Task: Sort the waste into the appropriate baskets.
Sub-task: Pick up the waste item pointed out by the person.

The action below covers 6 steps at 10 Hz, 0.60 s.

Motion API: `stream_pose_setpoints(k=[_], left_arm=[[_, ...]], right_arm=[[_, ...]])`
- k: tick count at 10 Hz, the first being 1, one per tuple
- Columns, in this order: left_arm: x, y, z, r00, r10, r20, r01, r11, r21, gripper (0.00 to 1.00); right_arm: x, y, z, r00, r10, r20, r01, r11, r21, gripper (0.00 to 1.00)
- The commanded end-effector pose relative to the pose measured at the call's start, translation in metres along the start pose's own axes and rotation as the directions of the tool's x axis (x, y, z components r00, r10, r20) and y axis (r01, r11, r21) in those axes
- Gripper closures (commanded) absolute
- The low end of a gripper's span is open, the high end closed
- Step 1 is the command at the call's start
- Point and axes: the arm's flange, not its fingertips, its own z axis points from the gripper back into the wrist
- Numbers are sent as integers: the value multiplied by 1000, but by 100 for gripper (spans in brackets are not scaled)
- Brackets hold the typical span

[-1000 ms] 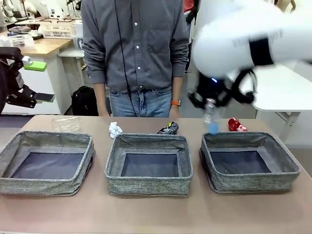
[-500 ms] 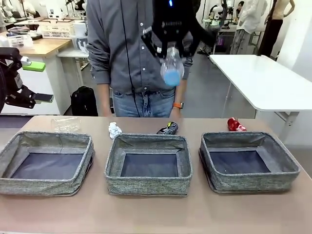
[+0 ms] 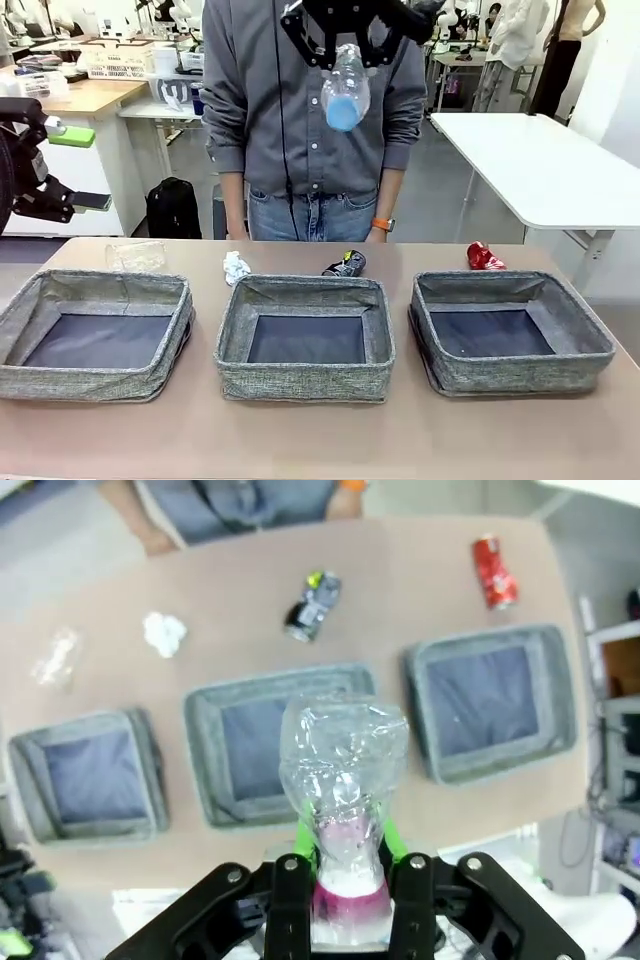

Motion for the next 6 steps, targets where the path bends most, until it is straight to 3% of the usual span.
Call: stream_pose_setpoints(k=[1,6], left_arm=[[2,-1,-1,1000,-22,4,22,1000,-21,0],[2,-1,-1,1000,-22,4,22,1000,-21,0]], right_arm=[[8,-4,15,998,-57,-34,60,992,107,75],[8,-3,16,1000,-23,-17,24,997,73,75]])
